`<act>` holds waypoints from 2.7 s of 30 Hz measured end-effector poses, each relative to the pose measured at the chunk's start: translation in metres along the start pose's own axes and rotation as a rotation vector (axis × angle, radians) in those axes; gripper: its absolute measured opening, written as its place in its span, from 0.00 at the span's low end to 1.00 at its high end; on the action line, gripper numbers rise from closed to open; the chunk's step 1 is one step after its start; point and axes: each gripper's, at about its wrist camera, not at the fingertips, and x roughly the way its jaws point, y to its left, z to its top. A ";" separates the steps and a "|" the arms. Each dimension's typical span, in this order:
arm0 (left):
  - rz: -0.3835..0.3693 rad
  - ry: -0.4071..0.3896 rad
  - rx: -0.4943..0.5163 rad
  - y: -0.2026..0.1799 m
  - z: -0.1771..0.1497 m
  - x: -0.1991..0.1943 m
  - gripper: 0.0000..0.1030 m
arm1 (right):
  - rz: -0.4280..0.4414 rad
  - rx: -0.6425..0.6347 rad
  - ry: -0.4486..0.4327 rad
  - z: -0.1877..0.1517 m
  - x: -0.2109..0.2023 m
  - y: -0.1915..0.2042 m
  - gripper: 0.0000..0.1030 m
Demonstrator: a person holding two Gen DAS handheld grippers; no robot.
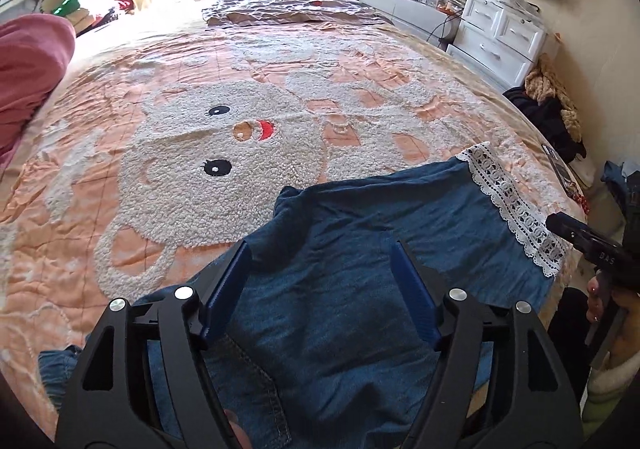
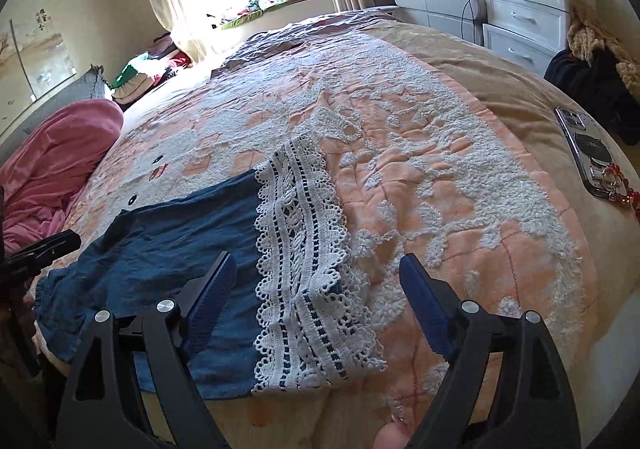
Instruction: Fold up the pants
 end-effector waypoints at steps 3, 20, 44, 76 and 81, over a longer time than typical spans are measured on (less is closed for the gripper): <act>0.010 -0.007 -0.002 0.000 -0.006 -0.008 0.66 | -0.002 0.006 0.009 -0.004 -0.002 0.001 0.80; 0.053 -0.031 -0.050 0.011 -0.040 -0.049 0.76 | -0.013 0.000 0.075 -0.021 -0.002 0.011 0.81; 0.288 -0.035 -0.229 0.100 -0.117 -0.115 0.84 | 0.016 0.059 0.067 -0.028 -0.010 0.008 0.81; 0.350 -0.061 -0.269 0.119 -0.123 -0.136 0.77 | -0.062 0.013 0.082 -0.045 -0.001 0.006 0.73; 0.256 -0.114 -0.203 0.086 -0.095 -0.145 0.87 | -0.018 0.091 0.030 -0.043 -0.025 -0.010 0.73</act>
